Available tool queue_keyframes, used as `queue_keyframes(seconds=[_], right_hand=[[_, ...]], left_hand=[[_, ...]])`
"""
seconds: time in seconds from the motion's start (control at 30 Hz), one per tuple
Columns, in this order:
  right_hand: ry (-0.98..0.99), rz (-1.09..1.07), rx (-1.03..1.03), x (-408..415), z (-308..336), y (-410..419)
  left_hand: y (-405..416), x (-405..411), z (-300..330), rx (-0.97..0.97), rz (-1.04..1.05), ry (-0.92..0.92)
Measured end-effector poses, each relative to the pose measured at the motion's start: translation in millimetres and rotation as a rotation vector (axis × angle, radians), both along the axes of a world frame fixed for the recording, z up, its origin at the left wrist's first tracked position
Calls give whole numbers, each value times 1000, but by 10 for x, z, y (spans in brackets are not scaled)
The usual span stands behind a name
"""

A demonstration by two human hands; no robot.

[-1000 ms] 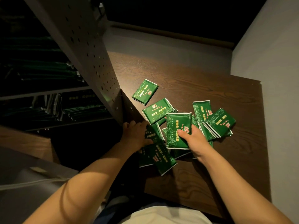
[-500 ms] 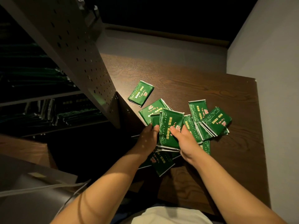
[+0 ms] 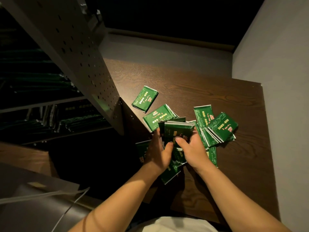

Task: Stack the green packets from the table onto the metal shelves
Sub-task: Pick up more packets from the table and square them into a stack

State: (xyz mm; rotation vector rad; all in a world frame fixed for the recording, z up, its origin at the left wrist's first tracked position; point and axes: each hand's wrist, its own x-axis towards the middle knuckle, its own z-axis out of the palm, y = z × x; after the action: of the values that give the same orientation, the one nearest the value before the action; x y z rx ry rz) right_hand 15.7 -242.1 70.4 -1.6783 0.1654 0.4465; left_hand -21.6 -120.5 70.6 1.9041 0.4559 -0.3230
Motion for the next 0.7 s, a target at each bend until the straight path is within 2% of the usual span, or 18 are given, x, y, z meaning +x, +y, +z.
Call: queue_keyframes(seconds=[0.1, 0.23, 0.37, 0.5, 0.7], right_hand=[[2, 37, -79, -6, -127, 6], [75, 54, -196, -52, -262, 7], [53, 63, -190, 4, -109, 1], [-83, 7, -60, 127, 351, -87], [-386, -90, 60, 491, 1479, -192]], left_hand=[[-25, 43, -91, 24, -4, -112], [-71, 27, -311, 71, -78, -95], [-49, 105, -236, -39, -17, -113], [-80, 322, 328, -247, 127, -216], [-240, 651, 1530, -462, 86, -391]])
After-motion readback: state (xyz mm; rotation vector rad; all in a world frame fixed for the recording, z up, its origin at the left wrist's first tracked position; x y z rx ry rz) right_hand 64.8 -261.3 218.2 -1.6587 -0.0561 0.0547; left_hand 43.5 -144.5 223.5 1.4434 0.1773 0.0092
